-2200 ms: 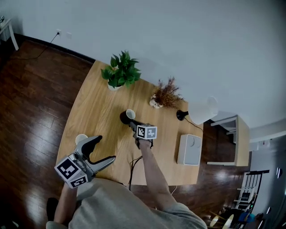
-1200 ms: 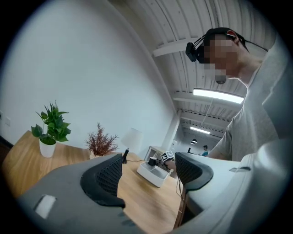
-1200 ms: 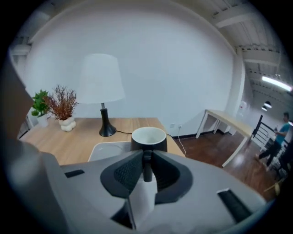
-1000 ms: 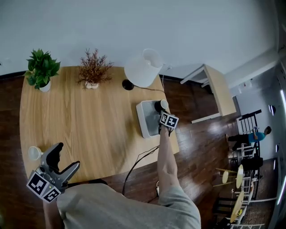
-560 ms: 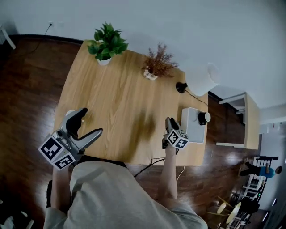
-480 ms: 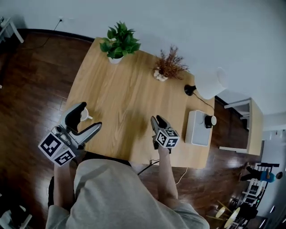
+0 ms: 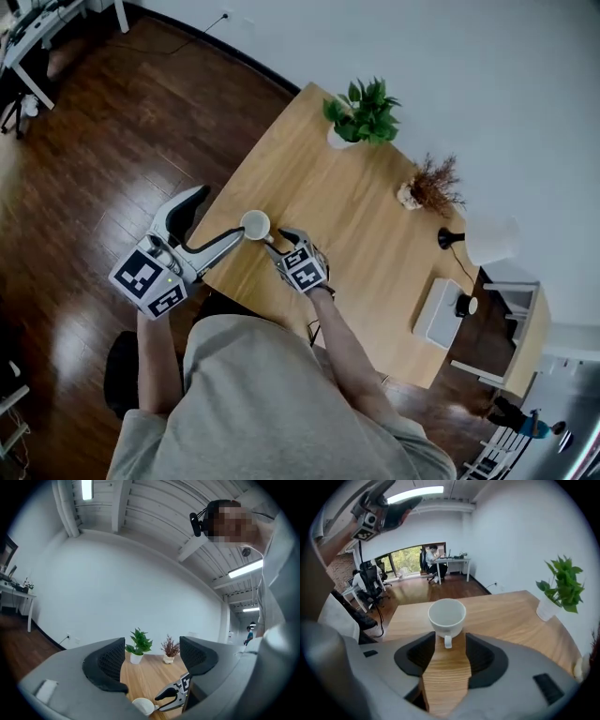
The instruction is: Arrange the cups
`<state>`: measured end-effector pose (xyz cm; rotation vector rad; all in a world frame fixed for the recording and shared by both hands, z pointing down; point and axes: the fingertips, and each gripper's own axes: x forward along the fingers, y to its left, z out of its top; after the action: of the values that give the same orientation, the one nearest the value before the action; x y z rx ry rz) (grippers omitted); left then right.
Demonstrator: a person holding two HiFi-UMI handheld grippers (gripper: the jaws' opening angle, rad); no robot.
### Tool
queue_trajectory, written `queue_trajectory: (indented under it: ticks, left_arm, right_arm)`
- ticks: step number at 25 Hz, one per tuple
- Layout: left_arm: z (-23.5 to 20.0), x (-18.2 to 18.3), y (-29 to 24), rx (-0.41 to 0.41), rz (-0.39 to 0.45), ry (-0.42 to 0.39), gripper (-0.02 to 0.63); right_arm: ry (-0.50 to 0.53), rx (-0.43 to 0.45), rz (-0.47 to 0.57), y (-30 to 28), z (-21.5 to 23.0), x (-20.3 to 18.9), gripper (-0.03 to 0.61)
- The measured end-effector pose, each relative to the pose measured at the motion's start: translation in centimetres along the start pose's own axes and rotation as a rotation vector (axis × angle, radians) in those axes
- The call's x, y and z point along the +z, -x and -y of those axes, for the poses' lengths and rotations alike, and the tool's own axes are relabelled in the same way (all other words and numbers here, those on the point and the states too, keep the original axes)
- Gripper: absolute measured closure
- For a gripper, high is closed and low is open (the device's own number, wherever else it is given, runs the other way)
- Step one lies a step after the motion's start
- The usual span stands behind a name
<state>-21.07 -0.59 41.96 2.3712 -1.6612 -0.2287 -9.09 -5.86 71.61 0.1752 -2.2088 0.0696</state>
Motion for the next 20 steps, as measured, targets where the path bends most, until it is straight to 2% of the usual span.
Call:
queue_trajectory:
  ticks: [3, 5, 9, 10, 14, 18, 20]
  left_arm:
    - [-0.8, -0.1, 1.1, 0.0, 0.001, 0.004, 0.262]
    - [-1.2, -0.4, 1.5, -0.004, -0.004, 0.011, 0.262]
    - [-1.4, -1.2, 1.3, -0.021, -0.023, 0.025, 0.262]
    - [-1.2, -1.4, 1.1, -0.029, -0.03, 0.026, 0.262]
    - [-0.2, -1.9, 0.4, -0.06, -0.058, 0.026, 0.262]
    - [1.3, -1.6, -0.4, -0.11, -0.079, 0.026, 0.262]
    - [2.6, -1.5, -1.1, -0.144, -0.092, 0.037, 0.262]
  right_arm:
    - [0.016, 0.023, -0.08, -1.5, -1.0, -0.9, 0.371]
    - [0.029, 0.029, -0.103, -1.9, -1.4, -0.9, 0.416]
    - [0.065, 0.011, -0.146, -2.6, -1.2, -0.7, 0.417]
    - [0.077, 0.002, -0.159, -2.8, -1.0, -0.7, 0.451]
    - [0.112, 0.017, -0.205, -3.2, -1.4, -1.0, 0.519]
    - [0.062, 0.02, -0.161, -1.8, -2.4, -0.4, 0.515]
    - [-0.017, 0.022, -0.121, -0.3, -2.8, -1.1, 0.515]
